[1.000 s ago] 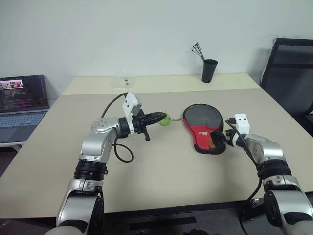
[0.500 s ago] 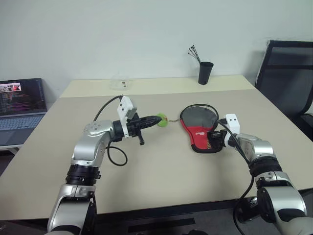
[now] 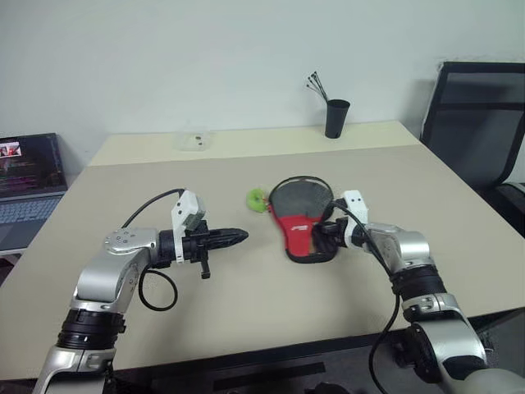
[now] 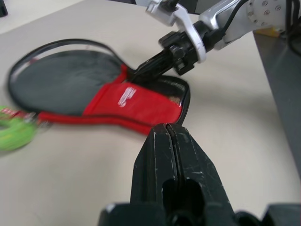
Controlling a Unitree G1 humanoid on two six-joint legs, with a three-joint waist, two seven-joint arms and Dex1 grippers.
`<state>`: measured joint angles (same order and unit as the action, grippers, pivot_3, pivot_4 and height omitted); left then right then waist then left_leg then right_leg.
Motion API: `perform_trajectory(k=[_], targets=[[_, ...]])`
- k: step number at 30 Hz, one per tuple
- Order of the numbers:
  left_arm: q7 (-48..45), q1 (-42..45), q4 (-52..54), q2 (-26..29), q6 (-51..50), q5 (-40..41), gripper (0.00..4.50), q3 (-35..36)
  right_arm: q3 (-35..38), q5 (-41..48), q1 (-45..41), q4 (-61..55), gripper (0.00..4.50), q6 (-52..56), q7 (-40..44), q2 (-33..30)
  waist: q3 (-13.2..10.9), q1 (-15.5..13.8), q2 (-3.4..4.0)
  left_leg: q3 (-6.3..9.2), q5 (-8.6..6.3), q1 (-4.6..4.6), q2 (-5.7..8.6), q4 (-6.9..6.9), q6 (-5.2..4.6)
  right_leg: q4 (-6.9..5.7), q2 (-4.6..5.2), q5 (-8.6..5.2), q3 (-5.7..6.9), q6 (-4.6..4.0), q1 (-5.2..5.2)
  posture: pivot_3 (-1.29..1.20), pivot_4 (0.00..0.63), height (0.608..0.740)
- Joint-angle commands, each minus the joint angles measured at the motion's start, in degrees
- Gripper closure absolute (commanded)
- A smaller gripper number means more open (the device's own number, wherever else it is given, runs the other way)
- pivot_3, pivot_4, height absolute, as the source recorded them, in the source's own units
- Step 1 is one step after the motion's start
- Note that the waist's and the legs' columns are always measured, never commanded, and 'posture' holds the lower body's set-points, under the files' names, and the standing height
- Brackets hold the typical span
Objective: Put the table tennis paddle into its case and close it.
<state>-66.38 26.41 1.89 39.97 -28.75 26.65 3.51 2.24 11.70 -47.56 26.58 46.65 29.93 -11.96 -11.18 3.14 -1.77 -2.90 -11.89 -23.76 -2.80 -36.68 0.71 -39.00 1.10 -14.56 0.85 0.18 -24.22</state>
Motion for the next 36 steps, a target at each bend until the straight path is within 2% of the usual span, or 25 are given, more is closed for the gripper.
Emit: perform_trajectory(k=[1,6,14,24,30,36], targets=[[0.7,-1.5,4.2,1.5,-1.2,2.0,4.50,2.3,-0.4,1.6,0.0,-3.0,4.47,0.4,-0.3,2.0,0.0,0.0,0.00,-0.02,0.00,-0.02,0.00,0.00,0.00,0.01,0.00,0.00,-0.01,0.00,-0.02,0.00,0.150,0.740],[1.0,-6.9,9.4,3.3,-3.0,4.0,4.50,3.6,0.7,3.1,3.2,-9.5,4.47,4.9,-5.0,6.5,0.0,0.1,-0.02,-0.23,-0.07,-0.02,-0.03,0.00,0.10,0.04,0.04,0.00,-0.21,0.01,-0.08,0.00,0.150,0.740],[0.7,-10.3,11.7,6.3,-4.2,5.9,4.50,5.9,0.9,7.3,13.0,-29.6,4.47,18.3,-11.0,11.0,0.0,0.0,-0.03,-0.23,-0.10,-0.02,-0.24,0.03,0.16,0.04,-0.01,-0.01,-0.16,0.01,-0.14,0.00,0.150,0.740],[-2.1,-13.9,12.1,10.5,-2.4,5.1,4.50,5.5,0.1,10.4,18.5,-42.1,4.47,27.8,-12.7,9.8,0.0,-0.1,-0.03,-0.26,-0.12,-0.03,-0.21,0.04,0.18,0.09,0.00,-0.02,-0.17,0.00,-0.15,0.00,0.150,0.740],[-2.7,-14.6,12.4,11.2,-2.4,5.7,4.50,5.5,0.0,12.7,22.3,-48.6,4.47,33.2,-12.1,7.8,0.0,-0.3,-0.04,-0.26,-0.13,-0.07,-0.16,0.06,0.19,0.15,0.02,-0.03,-0.17,0.00,-0.16,0.00,0.150,0.740],[-3.4,-15.4,12.7,12.0,-2.6,6.0,4.50,5.8,-0.7,14.3,25.5,-53.5,4.47,36.6,-13.0,8.7,0.0,-0.3,-0.05,-0.24,-0.14,-0.07,-0.17,0.08,0.19,0.17,0.03,-0.03,-0.15,-0.01,-0.16,0.00,0.150,0.740]])
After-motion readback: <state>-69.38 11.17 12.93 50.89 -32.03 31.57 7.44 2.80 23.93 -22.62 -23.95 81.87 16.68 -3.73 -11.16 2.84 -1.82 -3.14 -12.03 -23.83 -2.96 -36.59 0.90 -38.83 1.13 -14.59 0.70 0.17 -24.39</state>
